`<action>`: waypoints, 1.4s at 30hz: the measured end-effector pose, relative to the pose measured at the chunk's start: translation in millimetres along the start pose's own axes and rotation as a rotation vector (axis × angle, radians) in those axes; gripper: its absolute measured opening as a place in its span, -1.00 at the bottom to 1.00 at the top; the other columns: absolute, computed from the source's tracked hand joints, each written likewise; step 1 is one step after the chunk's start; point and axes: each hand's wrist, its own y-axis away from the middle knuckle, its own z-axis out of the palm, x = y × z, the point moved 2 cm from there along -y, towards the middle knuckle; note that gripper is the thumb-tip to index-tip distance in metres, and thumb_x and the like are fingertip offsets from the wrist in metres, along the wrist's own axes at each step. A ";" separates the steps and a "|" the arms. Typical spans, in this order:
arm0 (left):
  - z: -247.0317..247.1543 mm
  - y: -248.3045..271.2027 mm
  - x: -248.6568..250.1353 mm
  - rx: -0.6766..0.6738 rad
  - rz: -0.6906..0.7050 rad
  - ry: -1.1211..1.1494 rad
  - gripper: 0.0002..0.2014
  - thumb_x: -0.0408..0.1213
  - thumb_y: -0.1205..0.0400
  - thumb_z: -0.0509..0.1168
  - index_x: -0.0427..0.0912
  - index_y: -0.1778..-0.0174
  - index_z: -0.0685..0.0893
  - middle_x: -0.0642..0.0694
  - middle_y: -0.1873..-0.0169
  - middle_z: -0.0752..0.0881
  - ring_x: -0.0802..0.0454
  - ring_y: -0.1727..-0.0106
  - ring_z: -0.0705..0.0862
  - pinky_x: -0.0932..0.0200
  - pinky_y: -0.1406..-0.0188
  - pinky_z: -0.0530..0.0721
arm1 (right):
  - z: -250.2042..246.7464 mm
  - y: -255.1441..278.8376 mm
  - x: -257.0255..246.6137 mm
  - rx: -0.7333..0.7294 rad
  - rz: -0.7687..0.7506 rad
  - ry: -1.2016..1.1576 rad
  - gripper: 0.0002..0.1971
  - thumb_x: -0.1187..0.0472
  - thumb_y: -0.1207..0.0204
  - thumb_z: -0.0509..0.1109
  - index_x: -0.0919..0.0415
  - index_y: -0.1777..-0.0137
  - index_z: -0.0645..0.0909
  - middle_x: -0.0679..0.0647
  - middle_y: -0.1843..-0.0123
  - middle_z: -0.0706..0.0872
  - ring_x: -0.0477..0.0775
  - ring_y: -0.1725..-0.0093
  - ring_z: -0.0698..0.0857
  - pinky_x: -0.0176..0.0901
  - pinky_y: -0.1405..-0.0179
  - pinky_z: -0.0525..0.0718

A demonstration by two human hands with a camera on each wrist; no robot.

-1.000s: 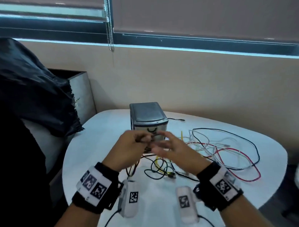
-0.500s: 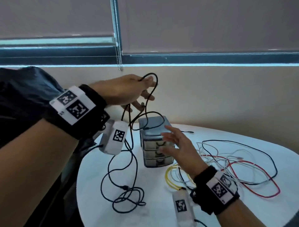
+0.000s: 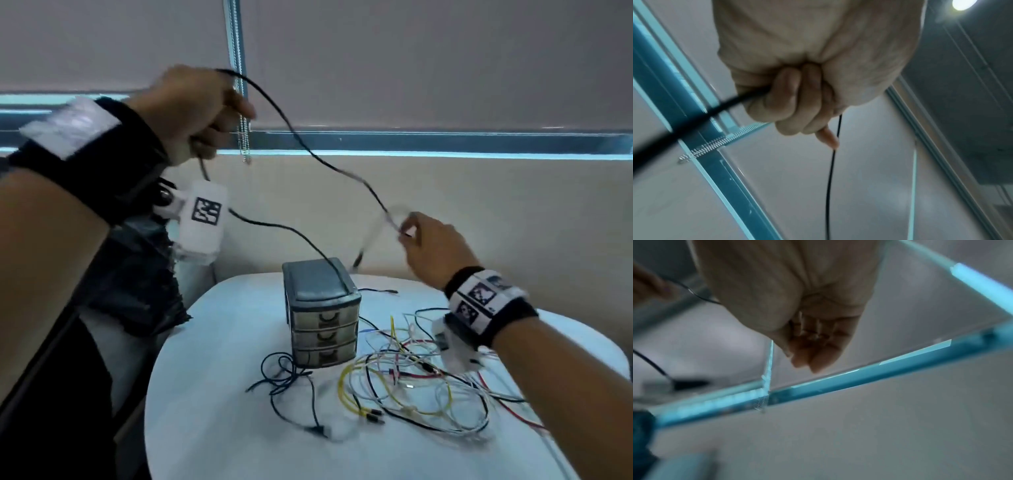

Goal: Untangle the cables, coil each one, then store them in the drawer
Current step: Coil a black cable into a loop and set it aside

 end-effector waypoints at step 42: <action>81.5 153.1 -46.0 -0.647 0.051 0.057 -0.59 -0.06 -0.76 0.16 -0.18 0.38 0.53 0.04 0.64 0.22 0.09 0.59 0.07 0.32 0.67 0.05 | -35.6 164.1 -120.5 -0.066 -0.230 -0.836 -0.73 0.21 -0.65 0.37 0.01 -0.32 0.56 -0.05 0.43 0.53 -0.04 0.43 0.55 0.30 0.37 0.72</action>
